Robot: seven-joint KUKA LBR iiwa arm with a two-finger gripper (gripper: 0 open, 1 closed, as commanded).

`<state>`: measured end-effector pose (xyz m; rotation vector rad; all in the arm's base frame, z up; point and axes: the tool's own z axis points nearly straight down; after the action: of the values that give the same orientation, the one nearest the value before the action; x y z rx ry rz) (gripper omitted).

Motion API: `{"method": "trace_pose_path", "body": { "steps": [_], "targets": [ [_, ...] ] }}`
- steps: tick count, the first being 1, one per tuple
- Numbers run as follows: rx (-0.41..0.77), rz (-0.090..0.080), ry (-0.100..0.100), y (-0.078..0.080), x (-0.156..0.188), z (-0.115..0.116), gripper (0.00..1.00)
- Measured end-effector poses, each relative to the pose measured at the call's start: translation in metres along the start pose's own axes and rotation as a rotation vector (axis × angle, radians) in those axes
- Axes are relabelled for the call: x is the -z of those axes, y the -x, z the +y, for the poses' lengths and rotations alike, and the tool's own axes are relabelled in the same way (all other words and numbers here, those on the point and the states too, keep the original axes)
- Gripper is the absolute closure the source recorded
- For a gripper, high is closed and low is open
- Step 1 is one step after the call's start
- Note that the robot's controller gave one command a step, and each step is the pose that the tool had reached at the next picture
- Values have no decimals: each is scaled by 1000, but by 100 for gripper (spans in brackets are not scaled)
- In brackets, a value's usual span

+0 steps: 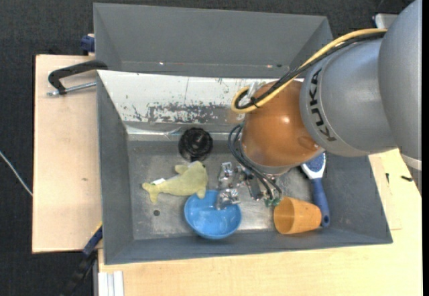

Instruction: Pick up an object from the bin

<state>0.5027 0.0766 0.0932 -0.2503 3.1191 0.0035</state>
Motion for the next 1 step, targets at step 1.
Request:
{"method": "trace_pose_path", "body": {
  "steps": [1],
  "targets": [
    [-47,-2,-1,8,123,-11,100]
  ]
}}
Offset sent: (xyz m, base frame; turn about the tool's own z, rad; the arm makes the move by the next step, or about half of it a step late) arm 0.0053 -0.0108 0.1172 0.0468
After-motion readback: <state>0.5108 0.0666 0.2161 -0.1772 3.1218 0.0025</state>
